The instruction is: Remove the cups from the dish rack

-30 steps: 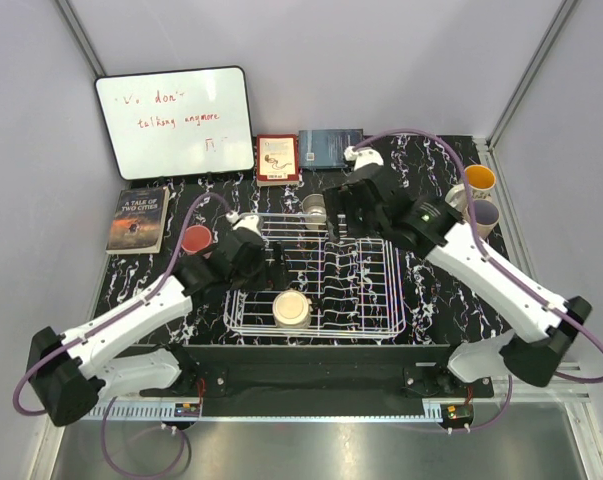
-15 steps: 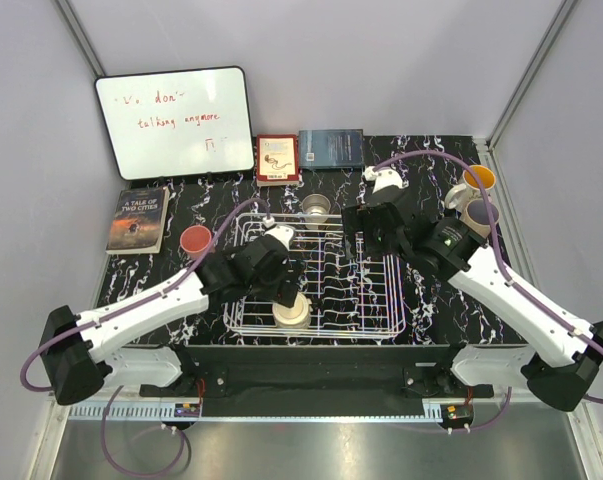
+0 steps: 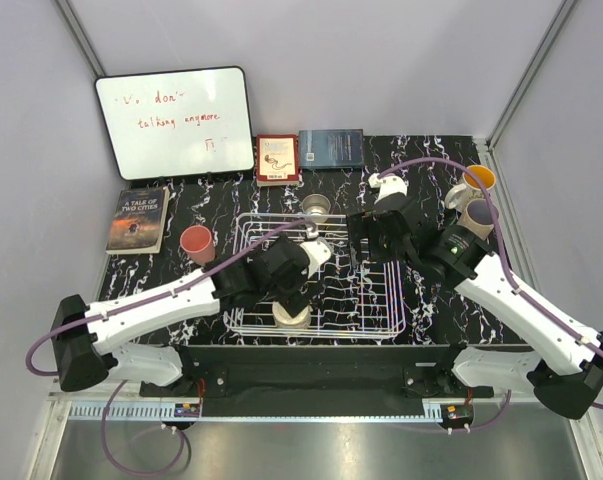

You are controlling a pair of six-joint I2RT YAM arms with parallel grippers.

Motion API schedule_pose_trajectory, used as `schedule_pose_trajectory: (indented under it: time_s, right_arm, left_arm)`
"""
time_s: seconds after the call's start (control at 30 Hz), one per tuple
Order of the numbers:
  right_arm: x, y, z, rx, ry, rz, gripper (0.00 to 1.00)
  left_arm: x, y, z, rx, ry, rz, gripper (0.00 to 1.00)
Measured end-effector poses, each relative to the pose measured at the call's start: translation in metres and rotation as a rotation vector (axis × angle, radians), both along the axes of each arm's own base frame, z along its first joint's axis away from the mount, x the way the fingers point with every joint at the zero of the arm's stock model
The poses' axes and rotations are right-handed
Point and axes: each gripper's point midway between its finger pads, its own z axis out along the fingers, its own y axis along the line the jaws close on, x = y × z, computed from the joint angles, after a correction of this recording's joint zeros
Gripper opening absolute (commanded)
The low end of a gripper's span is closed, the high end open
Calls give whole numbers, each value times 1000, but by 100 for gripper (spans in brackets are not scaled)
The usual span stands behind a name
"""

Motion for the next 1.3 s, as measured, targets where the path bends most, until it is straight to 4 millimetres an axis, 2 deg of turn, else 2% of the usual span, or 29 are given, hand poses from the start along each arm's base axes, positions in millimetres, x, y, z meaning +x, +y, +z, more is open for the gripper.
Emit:
schedule_pose_trajectory:
  time_s: [0.13,0.47,0.67,0.87,1.17,1.2,1.23,1.3]
  right_arm:
    - [-1,-1,-4,-9,6,2,92]
    - [-8,-8,-13,-17,16,1,92]
    - [-11,-9,-14,0,21,-7,92]
    - [-17,-15,-15,14,24,-18,92]
    - [-20,-17,-14,34,29,-30,92]
    - [-21,-17,-15,36,31,-32,92]
    - [-21,-18,-15,37,32,-33,92]
    - [-22,-18,-16,40,34,-37,92]
  left_arm:
    - [-8,-9,-14,44,32,-83,99]
    - [-27,-18,-27,39,93,-121,99]
    - [-37,-17,-47,71,157,-128,99]
    - [-36,-16,-59,58,169,-96,99]
    - [-40,-27,-78,32,223,-68,99]
    - [-41,-28,-80,33,234,-67,98]
    - [-42,-30,-84,35,244,-68,88]
    - [-44,-30,-90,46,264,-67,75]
